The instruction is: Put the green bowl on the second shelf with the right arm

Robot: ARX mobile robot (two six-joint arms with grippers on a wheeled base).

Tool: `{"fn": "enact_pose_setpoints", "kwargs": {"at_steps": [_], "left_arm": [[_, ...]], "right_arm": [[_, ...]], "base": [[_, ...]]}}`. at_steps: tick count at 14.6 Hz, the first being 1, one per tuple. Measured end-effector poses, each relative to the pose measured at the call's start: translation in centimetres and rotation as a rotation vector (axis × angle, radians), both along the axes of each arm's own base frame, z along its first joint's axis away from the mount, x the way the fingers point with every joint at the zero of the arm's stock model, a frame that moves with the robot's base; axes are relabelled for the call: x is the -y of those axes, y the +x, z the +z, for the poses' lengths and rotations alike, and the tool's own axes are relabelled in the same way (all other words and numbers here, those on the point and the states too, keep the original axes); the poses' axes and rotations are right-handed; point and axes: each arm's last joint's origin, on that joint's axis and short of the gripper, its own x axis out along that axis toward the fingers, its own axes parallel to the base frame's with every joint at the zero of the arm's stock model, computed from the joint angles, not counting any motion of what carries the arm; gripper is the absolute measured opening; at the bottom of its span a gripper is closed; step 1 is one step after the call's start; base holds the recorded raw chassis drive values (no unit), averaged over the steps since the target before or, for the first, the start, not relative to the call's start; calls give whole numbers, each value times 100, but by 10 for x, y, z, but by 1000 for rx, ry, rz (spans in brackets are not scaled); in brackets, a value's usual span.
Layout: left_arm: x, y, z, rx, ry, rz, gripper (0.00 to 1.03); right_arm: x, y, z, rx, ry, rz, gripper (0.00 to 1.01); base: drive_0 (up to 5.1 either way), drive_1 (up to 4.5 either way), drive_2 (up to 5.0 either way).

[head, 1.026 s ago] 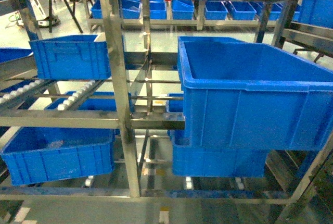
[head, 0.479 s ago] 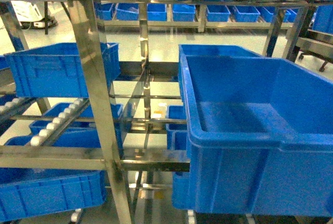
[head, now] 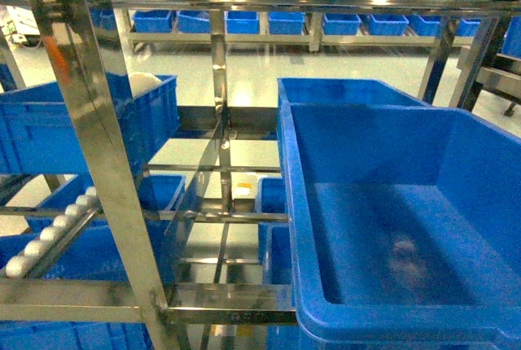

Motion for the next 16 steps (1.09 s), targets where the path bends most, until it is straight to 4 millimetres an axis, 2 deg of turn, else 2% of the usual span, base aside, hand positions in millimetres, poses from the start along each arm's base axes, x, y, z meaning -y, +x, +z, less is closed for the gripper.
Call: {"fn": "enact_pose_setpoints", "kwargs": {"at_steps": [3, 5, 9, 11, 14, 16], "left_arm": [[0, 0, 0, 0, 0, 0, 98], [0, 0, 0, 0, 0, 0, 98], [0, 0, 0, 0, 0, 0, 98], [0, 0, 0, 1, 0, 0, 98], [0, 0, 0, 0, 0, 0, 98], [0, 0, 0, 0, 0, 0, 98]], "right_arm": [[0, 0, 0, 2, 0, 0, 2], [-3, 12, -2, 36, -3, 5, 2], [-32, 51, -45, -61, 25, 35, 2], [-42, 73, -59, -54, 15, 8, 2], [-42, 116, -87, -235, 70, -57, 2], [-36, 139, -104, -386, 245, -90, 2]], "base": [[0, 0, 0], [0, 0, 0], [0, 0, 0], [0, 0, 0], [0, 0, 0], [0, 0, 0]]}}
